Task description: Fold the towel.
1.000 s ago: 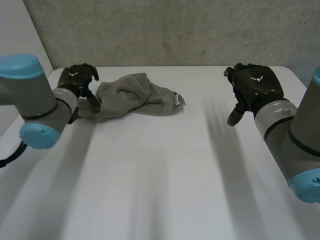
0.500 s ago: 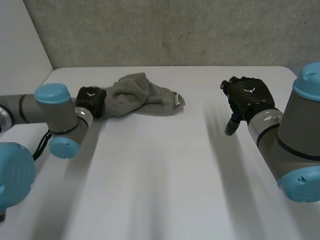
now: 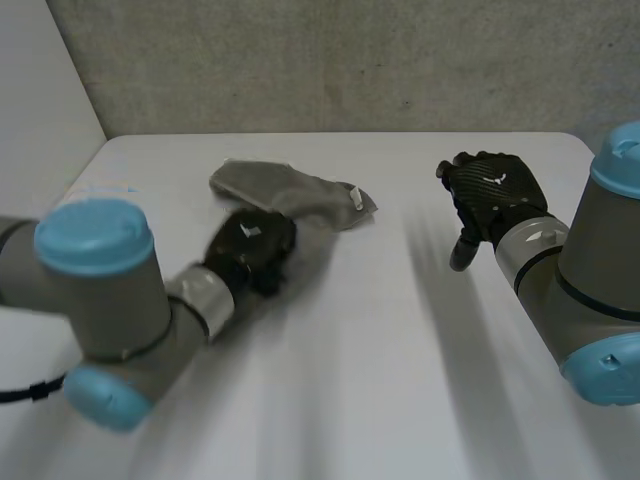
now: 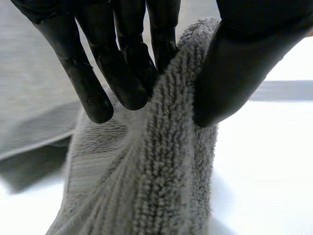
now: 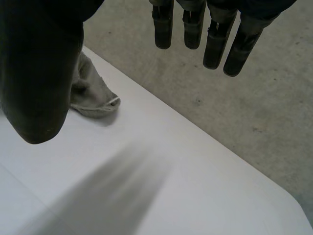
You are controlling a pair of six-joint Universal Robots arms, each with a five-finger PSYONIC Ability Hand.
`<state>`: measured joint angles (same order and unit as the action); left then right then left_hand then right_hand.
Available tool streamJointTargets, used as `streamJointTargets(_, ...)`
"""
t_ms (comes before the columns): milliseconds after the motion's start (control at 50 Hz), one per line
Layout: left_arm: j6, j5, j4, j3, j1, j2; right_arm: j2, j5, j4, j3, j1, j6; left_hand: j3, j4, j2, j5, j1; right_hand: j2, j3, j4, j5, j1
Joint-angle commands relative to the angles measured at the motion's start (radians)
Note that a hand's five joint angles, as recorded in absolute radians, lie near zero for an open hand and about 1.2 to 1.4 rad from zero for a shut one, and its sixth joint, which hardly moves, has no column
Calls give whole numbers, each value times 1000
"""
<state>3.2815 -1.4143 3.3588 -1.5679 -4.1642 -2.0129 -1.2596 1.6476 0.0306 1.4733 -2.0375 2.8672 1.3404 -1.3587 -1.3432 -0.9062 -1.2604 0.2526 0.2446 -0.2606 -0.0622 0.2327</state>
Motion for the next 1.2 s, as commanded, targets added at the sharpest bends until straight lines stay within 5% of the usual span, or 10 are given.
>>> streamJointTargets(20,3,162,-1,-269,94,225,-3,-74,-17,-7,2,-9,56,-38,-53,-316,-136,-78,-70,86,62,-58)
streamJointTargets(60,9,215,2,-316,108,270,-4,-95,-35,-10,0,-19,56,-38,-53,-316,-136,-78,-70,86,62,-58)
streamJointTargets(100,10,314,8,-378,108,350,-6,-101,-44,-10,-3,-23,-614,633,617,355,534,-78,-70,86,62,-58)
streamJointTargets(120,10,314,8,-379,108,350,-6,-103,-52,-11,-7,-31,-619,637,622,359,539,-78,-70,86,62,-58)
streamJointTargets(140,9,345,8,-394,101,374,-6,-103,-52,-11,-7,-31,-1072,1091,1075,813,992,-78,-70,86,62,-58)
streamJointTargets(180,7,359,10,-400,82,378,-7,-103,-61,-13,-13,-43,-1138,1156,1141,878,1058,-78,-70,86,62,-58)
streamJointTargets(400,-19,319,1,-318,-249,338,3,-106,-71,-21,-21,-147,-1127,1145,1130,867,1047,-78,-70,86,62,-58)
streamJointTargets(700,-92,210,-12,-236,-116,143,199,-350,-228,-162,-33,-218,-1112,1130,1115,853,1032,23,31,-15,-39,43)
streamJointTargets(1060,-230,66,-16,-153,-1,10,284,-368,-273,-177,-35,-261,-1074,1092,1077,814,994,841,849,-833,-857,861)
streamJointTargets(1200,-298,-1,-42,-87,47,-62,246,-374,-271,-137,-35,-261,-998,1016,1001,738,918,892,900,-884,-908,912)
